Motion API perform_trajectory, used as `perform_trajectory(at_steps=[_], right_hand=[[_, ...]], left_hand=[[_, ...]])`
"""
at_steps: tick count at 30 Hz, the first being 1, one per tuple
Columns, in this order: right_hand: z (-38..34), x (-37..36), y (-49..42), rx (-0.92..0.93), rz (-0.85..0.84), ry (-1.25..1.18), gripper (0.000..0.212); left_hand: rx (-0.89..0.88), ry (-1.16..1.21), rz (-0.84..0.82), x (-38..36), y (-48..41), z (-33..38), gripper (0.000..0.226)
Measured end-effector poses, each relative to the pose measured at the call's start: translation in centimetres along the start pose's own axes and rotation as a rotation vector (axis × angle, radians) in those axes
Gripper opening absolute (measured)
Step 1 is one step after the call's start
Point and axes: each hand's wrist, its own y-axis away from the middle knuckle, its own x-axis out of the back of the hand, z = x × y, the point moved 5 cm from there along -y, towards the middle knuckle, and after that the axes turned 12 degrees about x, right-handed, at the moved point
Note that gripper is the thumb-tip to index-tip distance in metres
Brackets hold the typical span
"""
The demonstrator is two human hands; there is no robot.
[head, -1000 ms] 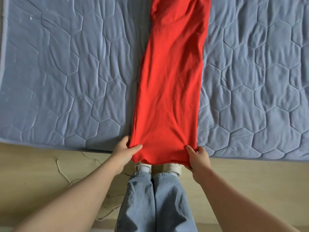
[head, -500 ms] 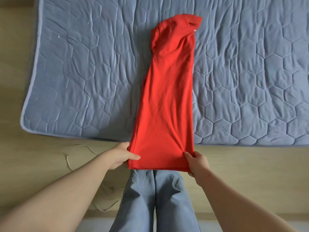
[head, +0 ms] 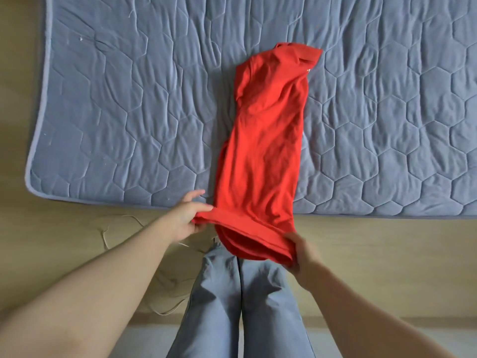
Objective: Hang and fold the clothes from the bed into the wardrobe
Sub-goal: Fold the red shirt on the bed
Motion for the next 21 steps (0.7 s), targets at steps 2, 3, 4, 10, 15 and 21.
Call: perform_trajectory(at_steps=[2, 3, 4, 10, 15, 21], right_hand=[[-3.8, -1.3, -0.4, 0.026, -0.011, -0.187, 0.014], [-6.1, -1.9, -0.6, 0.055, -0.015, -0.277, 0.018], [-8.4, -2.5, -0.8, 0.084, -0.017, -0.342, 0.02], [-21.8, -5.3, -1.8, 0.302, -0.033, -0.474, 0.022], [-29.2, -7.6, -3.2, 0.473, -0.158, -0.454, 0.019], [-27.7, -6.6, -7.2, 0.499, -0.105, -0.191, 0.055]], left_hand=[[-0.055, -0.023, -0.065, -1.7, 0.3, 3.7, 0.026], [-0.083, -0.021, -0.086, -2.5, 0.6, 5.7, 0.024], [-0.117, 0.008, -0.101, -3.3, 1.0, 7.7, 0.024], [-0.3, 0.204, -0.17, -7.7, 4.3, 19.8, 0.019], [-0.462, 0.31, -0.374, -10.5, 5.1, 27.1, 0.04], [-0.535, -0.174, -0.096, -11.3, 0.8, 26.3, 0.068]])
